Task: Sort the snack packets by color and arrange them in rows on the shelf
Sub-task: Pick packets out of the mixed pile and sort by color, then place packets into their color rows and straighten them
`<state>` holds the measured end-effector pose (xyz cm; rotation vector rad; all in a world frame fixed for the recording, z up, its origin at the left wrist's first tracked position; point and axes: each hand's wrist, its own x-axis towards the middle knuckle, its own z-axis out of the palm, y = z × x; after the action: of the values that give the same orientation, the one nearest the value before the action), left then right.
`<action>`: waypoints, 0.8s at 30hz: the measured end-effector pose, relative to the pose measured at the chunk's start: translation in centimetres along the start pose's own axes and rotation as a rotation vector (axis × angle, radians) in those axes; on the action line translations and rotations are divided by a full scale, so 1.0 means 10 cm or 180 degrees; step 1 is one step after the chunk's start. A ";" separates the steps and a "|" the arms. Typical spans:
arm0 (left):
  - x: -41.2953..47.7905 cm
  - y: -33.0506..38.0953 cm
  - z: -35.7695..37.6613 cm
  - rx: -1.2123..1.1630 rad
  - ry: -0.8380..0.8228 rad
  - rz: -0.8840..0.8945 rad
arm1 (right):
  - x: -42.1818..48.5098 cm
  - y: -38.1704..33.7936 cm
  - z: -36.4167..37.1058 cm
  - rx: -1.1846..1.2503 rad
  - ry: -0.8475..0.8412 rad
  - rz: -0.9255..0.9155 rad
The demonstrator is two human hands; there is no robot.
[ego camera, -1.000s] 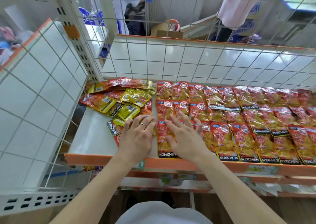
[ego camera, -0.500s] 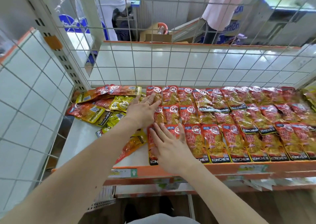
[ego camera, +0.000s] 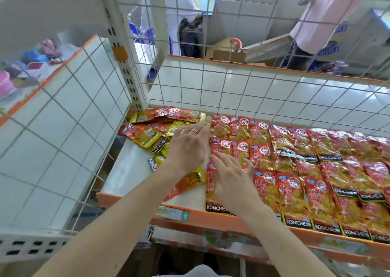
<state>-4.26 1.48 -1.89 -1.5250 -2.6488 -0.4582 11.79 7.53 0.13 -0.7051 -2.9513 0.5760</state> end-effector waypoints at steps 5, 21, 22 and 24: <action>-0.36 -0.25 -0.06 0.0339 -0.0084 -0.0753 | 0.36 -0.16 -0.04 0.0041 0.0263 -0.0184; -0.23 -0.17 -0.06 0.1443 0.0242 0.0109 | 0.23 0.08 0.04 0.0651 0.0360 -0.0452; -0.26 -0.17 -0.12 0.1087 0.0621 0.0010 | 0.23 0.11 0.03 0.0674 0.0407 -0.0431; -0.34 -0.18 -0.25 0.0258 0.1441 -0.0338 | 0.22 0.14 0.00 0.0732 0.0517 -0.0350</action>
<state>-4.30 -2.92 -0.56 -1.1017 -2.3652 -0.6103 10.44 9.67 -0.47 -0.5355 -2.6969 0.7913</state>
